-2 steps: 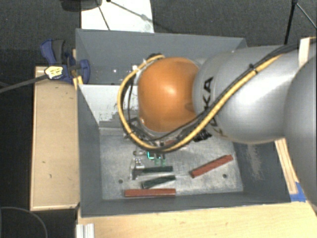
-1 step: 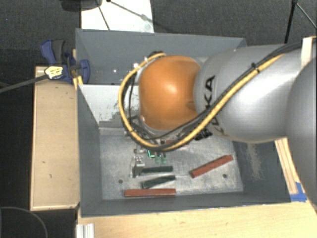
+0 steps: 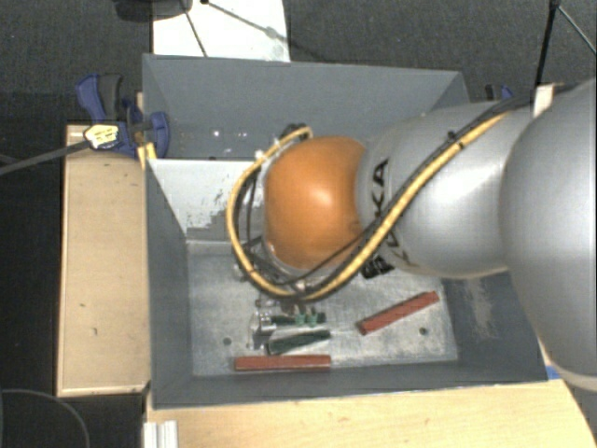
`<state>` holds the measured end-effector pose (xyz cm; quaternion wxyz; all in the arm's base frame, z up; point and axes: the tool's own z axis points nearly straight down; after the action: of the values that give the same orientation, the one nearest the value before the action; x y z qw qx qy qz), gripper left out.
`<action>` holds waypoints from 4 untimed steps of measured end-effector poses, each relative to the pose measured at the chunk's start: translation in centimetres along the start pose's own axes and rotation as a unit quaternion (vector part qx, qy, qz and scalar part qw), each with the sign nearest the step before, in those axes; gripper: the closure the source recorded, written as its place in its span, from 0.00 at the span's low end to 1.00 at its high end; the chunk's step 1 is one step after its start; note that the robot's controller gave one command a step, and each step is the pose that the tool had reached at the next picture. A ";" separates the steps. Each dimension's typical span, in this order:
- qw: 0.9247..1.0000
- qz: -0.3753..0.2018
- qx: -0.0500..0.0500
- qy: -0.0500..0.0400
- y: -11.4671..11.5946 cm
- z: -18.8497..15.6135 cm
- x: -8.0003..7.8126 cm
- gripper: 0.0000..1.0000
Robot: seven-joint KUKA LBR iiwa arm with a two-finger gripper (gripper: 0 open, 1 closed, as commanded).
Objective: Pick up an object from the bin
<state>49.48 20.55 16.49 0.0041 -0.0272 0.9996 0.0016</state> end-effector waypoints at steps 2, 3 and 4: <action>1.000 -0.028 0.002 0.006 -4.6 6.7 0.5 0.00; 0.999 -0.045 0.000 0.000 -9.6 9.0 -1.6 1.00; 0.999 -0.044 0.000 0.000 -9.6 9.0 -1.6 1.00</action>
Offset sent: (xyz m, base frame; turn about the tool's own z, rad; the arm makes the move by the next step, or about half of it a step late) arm -0.0173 -0.0430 -0.0617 -0.1248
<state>51.66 11.12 7.44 0.0046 -0.0716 0.9974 0.0012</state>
